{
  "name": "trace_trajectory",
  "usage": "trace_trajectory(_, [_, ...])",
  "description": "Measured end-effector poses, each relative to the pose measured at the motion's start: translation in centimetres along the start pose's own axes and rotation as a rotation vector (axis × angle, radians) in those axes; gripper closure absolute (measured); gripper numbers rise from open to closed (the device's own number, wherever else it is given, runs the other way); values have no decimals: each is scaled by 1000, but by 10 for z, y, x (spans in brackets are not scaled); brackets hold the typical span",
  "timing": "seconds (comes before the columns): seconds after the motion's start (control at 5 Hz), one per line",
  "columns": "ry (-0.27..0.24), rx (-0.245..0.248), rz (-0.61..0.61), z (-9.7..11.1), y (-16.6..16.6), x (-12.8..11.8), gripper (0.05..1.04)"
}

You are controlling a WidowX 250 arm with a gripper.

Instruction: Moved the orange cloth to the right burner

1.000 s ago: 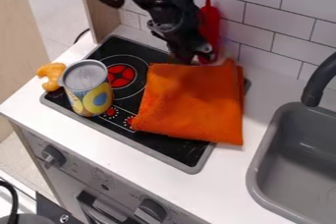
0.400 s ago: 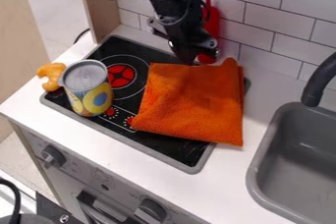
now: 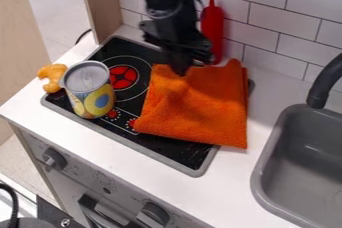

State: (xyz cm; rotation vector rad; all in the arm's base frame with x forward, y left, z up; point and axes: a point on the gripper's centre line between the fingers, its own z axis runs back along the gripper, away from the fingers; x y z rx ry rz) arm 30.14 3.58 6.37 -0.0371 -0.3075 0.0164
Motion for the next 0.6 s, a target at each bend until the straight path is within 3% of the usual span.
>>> trace_trajectory(0.2, [-14,50,63,5,28,4,867])
trace_trajectory(0.4, [-21,88,84,-3,47,12,627])
trace_trajectory(0.6, [-48,111,65,-2,64,13,327])
